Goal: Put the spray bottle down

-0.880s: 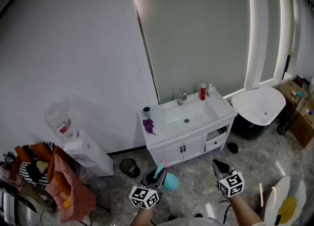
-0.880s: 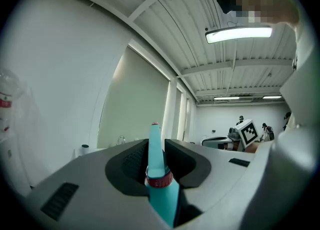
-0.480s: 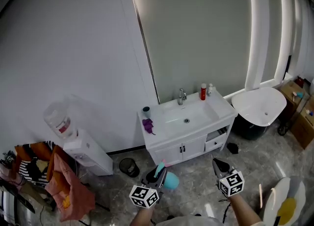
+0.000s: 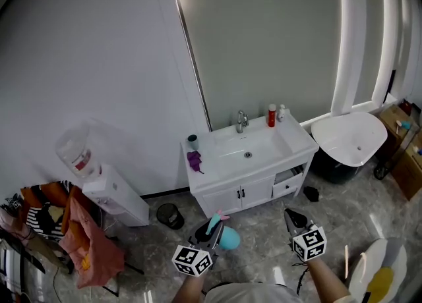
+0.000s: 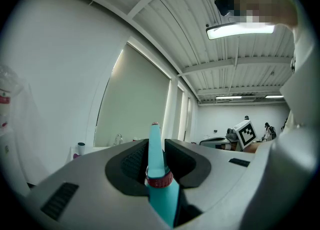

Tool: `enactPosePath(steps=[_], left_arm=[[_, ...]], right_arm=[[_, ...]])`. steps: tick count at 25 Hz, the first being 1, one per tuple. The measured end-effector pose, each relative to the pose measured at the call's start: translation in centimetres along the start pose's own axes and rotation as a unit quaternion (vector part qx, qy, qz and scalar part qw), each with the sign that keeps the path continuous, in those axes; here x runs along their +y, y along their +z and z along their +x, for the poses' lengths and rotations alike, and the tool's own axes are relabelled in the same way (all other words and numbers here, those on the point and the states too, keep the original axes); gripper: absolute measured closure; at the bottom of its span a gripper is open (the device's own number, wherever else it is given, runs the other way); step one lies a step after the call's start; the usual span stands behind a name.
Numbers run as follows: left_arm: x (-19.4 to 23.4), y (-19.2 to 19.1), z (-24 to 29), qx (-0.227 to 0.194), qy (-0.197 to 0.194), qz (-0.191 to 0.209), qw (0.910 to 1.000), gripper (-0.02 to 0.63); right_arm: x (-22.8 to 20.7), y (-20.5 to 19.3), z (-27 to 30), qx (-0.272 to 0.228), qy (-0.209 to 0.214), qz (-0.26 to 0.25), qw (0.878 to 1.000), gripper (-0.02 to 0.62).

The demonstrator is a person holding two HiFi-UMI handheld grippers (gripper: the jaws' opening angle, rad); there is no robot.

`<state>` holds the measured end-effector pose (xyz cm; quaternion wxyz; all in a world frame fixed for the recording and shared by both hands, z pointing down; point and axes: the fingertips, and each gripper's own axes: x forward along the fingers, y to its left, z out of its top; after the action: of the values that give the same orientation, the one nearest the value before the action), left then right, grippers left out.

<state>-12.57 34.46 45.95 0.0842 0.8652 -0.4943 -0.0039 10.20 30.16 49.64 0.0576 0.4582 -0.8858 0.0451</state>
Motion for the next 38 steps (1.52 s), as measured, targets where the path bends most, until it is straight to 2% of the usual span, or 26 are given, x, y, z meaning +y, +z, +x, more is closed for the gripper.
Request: enactPosePath(steps=[8,15,29,38], left_arm=[[-1.8,-1.0,2.9,0.006,0.01,-0.009,0.9999,0.511],[-0.2,-0.9,5.6,0.007,0.008,-0.009,0.9999,0.511],[10.3,0.3,14.5,0.019,-0.025,-0.023,0.9992,0.511],[17.8,0.4,20.7,0.037,-0.06,-0.019,0.9973,0.511]], right_arm=[[-3.6,-1.0,0.2,0.012,0.01,0.003,1.0,0.584],[-5.8,-1.1,2.4,0.012,0.004,0.01,1.0,0.584],[-7.8,-0.2,14.3,0.039,-0.016,0.005,0.999,0.584],[-9.9,0.6,22.1,0.049,-0.054,0.006,0.997,0.584]])
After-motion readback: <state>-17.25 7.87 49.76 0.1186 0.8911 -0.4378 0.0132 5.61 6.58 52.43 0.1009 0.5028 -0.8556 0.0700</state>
